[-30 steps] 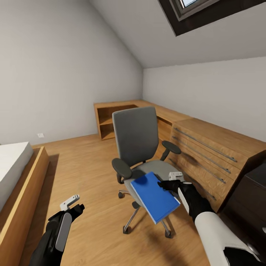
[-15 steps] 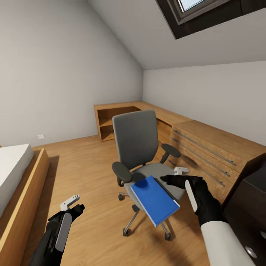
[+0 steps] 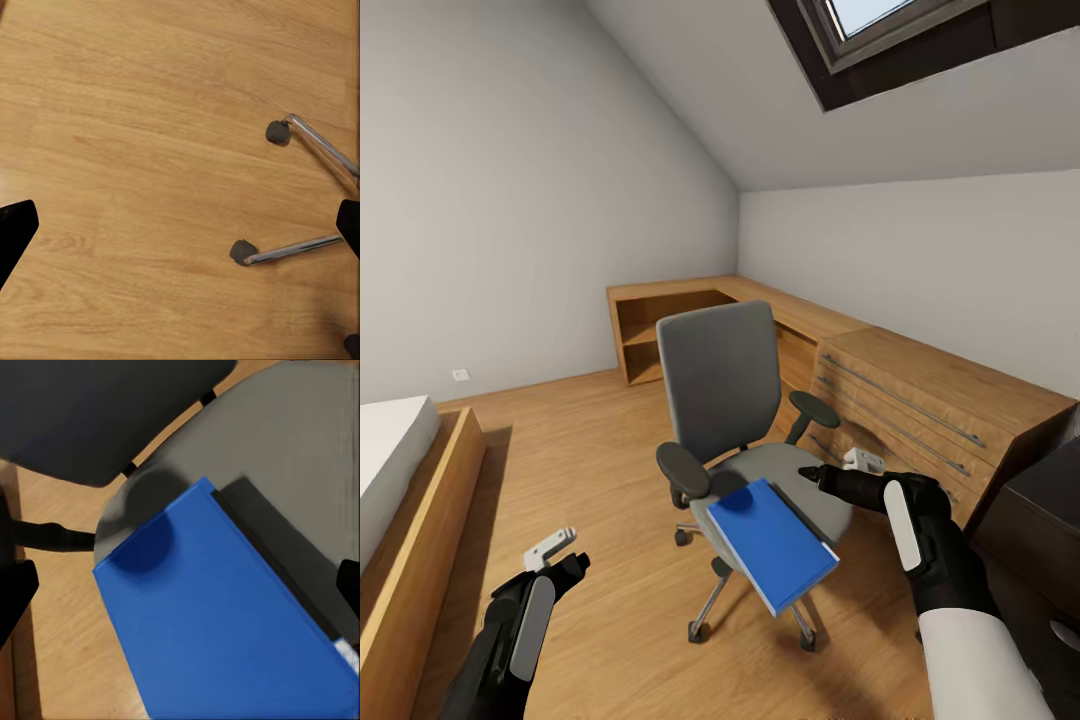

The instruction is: In the bedroom, organize the workspace by keeping the computer under the desk, ensuring the monitor is on the desk, placing the keyboard on the desk next to the monitor, placing the mouse on the desk next to the keyboard, moving the folder from the swivel chair onto the desk next to the mouse, stacking the notebook on top of the folder with the pen on top of the notebook, and positioning the swivel chair next to the desk.

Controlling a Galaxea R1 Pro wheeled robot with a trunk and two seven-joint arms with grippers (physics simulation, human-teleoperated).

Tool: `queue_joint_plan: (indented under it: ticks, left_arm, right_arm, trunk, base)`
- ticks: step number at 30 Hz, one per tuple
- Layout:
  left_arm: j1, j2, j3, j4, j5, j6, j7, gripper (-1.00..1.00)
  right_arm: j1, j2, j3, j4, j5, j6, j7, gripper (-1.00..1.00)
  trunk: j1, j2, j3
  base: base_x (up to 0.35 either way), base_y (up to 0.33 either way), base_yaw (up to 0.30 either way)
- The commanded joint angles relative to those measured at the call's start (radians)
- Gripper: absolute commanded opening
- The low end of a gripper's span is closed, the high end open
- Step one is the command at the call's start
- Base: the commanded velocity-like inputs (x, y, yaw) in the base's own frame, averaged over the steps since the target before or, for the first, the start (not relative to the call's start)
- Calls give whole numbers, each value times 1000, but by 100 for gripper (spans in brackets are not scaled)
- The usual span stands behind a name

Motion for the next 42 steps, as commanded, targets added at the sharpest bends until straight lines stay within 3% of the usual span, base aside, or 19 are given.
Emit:
queue_joint_plan:
  ticks: [1,22,42]
  left_arm:
    - [0,-1,1,-1,11,3,8,100]
    - [0,-1,1,0,9,2,8,100]
    - [0,-2,0,0,6,3,8,100]
  right_arm:
    - [-1,1,-3,0,0,5,4,100]
    - [-1,1,-4,1,0,-2,5,100]
    - [-1,0,-5,1,0,-3,5,100]
  trunk:
    - [0,-1,0]
    - [0,-1,1]
    - [0,-1,1]
  base:
    - [0,104,-254]
    - [0,288,-53]
    - [0,38,0]
